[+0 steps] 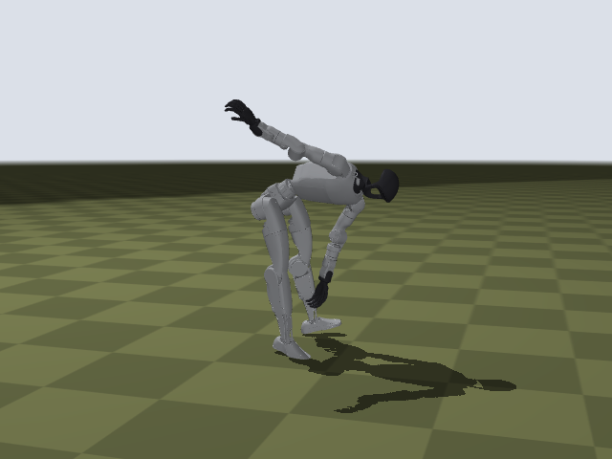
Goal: Upper body actions
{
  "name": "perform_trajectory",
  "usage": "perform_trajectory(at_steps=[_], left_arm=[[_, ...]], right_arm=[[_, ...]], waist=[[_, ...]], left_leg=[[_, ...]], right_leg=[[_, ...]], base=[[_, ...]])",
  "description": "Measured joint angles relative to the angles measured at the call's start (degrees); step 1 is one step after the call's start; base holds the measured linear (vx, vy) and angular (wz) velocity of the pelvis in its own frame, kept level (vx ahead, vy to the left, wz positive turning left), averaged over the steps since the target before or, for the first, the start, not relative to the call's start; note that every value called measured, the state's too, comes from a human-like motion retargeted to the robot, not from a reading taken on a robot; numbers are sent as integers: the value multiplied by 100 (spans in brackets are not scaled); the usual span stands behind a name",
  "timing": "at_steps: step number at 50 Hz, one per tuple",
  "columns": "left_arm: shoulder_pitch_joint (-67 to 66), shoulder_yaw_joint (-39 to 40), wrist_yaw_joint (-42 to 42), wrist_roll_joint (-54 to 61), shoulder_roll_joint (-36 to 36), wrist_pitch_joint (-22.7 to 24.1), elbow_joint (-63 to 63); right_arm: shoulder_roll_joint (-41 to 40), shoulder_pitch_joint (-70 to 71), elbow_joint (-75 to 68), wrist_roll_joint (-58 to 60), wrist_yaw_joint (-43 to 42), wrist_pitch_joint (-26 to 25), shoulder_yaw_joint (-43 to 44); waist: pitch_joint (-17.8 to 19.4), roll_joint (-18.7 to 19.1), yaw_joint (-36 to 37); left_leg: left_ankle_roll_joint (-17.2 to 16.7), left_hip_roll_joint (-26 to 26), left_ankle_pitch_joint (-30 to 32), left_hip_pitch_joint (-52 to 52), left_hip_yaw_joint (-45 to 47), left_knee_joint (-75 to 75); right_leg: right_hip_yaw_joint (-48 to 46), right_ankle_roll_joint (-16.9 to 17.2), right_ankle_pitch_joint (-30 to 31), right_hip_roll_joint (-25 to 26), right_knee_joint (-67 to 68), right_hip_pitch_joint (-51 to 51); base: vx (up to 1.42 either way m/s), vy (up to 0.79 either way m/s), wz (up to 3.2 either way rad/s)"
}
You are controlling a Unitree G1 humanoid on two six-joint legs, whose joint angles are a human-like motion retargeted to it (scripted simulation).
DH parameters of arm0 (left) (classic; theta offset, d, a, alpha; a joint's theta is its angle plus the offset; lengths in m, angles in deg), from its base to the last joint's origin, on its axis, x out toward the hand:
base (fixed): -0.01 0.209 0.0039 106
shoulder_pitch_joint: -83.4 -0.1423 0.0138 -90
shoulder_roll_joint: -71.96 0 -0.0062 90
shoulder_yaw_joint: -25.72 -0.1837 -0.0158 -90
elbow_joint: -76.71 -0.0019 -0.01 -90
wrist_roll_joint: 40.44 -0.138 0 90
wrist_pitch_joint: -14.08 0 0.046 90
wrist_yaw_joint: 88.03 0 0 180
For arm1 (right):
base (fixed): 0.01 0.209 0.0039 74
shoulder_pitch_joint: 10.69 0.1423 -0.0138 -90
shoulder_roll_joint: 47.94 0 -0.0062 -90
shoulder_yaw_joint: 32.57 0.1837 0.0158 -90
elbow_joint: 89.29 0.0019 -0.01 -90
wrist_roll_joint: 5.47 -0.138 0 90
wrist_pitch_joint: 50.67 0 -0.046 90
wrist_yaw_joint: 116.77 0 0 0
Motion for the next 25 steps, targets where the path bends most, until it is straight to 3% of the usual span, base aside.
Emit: perform_trajectory(at_steps=[6,10,18,25], left_arm=[[-898,92,-373,338,-206,430,360],[-1894,99,-456,570,-126,406,265],[-4682,-870,-699,-831,806,-125,-461],[-7649,-1112,-830,-653,581,239,-1188]], right_arm=[[177,67,0,173,-74,86,7],[467,264,0,444,54,-16,48],[1551,1431,119,1131,776,-196,-265],[2407,2607,1220,2281,1026,-174,-798]], waist=[[0,313,282],[0,614,486],[0,1116,1058],[0,1688,1761]], left_leg=[[-30,-37,-43,6,-48,138],[-29,-112,-91,131,-107,231],[108,-459,-239,473,-369,323],[233,-762,-282,496,-711,360]], right_leg=[[-70,22,-11,-110,-28,182],[-153,14,-32,-209,-52,446],[-556,75,-3,-595,-145,1100],[-996,223,-23,-948,-170,1515]], base=[[6,7,22],[8,9,42],[14,12,53],[14,11,67]])
